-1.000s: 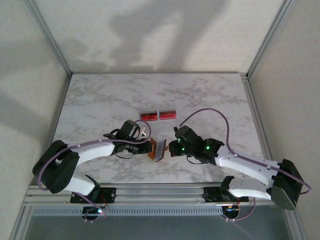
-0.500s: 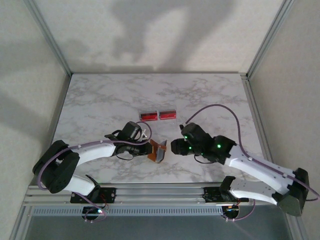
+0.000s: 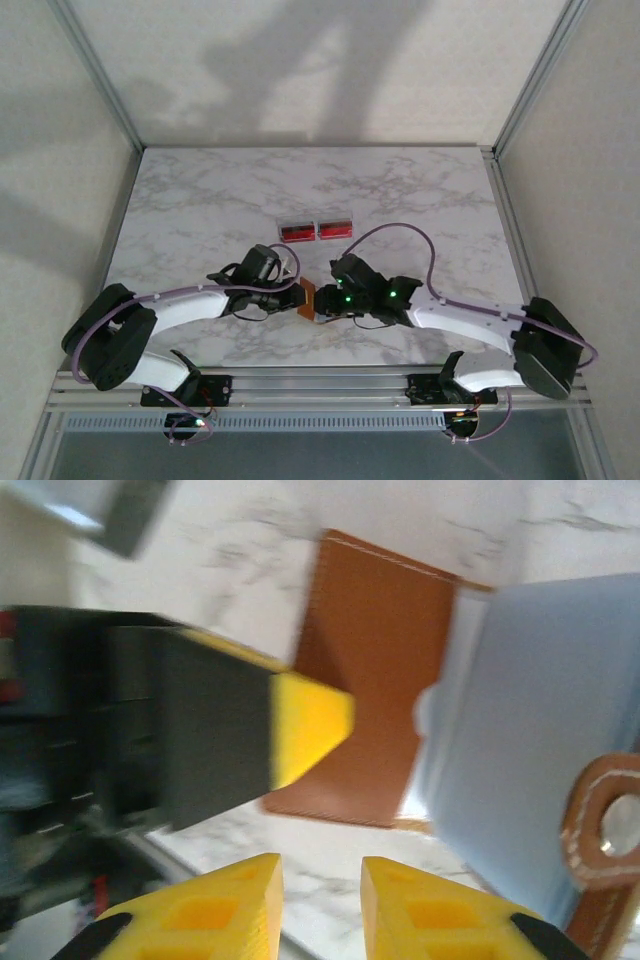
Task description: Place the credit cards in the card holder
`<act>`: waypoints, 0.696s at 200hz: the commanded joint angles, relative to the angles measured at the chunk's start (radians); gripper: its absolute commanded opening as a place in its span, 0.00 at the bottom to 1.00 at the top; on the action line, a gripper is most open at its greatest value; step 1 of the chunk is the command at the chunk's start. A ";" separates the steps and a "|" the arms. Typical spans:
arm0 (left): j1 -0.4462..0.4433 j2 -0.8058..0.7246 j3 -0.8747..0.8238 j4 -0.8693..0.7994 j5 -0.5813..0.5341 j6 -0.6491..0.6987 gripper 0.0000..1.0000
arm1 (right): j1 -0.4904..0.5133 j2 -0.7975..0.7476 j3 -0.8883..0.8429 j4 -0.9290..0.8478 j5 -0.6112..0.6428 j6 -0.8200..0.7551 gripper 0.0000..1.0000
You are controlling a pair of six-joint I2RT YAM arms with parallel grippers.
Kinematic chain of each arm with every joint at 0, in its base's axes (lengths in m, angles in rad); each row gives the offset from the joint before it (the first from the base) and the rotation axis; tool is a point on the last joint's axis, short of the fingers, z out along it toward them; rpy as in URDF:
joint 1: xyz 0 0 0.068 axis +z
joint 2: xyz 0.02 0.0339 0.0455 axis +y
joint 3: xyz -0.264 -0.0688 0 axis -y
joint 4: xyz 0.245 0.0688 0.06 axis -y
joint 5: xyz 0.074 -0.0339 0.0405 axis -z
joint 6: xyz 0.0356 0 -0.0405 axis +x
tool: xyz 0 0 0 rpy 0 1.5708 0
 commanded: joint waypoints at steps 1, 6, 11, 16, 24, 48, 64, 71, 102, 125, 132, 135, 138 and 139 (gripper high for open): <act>-0.007 -0.003 -0.021 0.092 0.072 -0.042 0.11 | -0.044 0.060 0.062 -0.137 0.108 -0.051 0.25; -0.007 0.003 -0.018 0.089 0.075 -0.041 0.12 | -0.050 0.071 0.061 -0.150 0.119 -0.058 0.25; -0.007 0.007 -0.015 0.085 0.073 -0.037 0.12 | -0.053 0.081 0.057 -0.158 0.132 -0.062 0.24; -0.006 0.007 -0.012 0.080 0.070 -0.031 0.12 | -0.056 0.090 0.052 -0.161 0.146 -0.064 0.23; -0.004 0.006 -0.010 0.071 0.061 -0.017 0.14 | -0.055 0.104 0.041 -0.163 0.165 -0.066 0.22; 0.012 0.009 -0.011 0.042 0.040 0.012 0.23 | -0.056 0.162 0.021 -0.167 0.188 -0.071 0.22; 0.026 0.019 -0.005 -0.013 -0.013 0.039 0.31 | -0.056 0.194 0.009 -0.168 0.204 -0.064 0.22; 0.027 0.024 0.002 -0.047 -0.047 0.055 0.32 | -0.055 0.205 0.010 -0.168 0.204 -0.064 0.22; 0.028 0.031 0.023 -0.151 -0.166 0.105 0.33 | -0.054 0.263 0.037 -0.208 0.218 -0.083 0.21; 0.028 0.021 0.034 -0.199 -0.218 0.123 0.33 | -0.051 0.302 0.064 -0.237 0.224 -0.086 0.21; 0.027 0.016 0.033 -0.208 -0.241 0.124 0.34 | -0.046 0.315 0.074 -0.246 0.225 -0.093 0.21; 0.028 0.015 0.032 -0.212 -0.253 0.124 0.34 | -0.045 0.319 0.076 -0.251 0.228 -0.095 0.21; 0.027 0.014 0.030 -0.213 -0.264 0.123 0.33 | -0.043 0.324 0.081 -0.256 0.232 -0.097 0.21; 0.026 0.013 0.030 -0.214 -0.267 0.123 0.34 | -0.043 0.325 0.082 -0.257 0.233 -0.097 0.21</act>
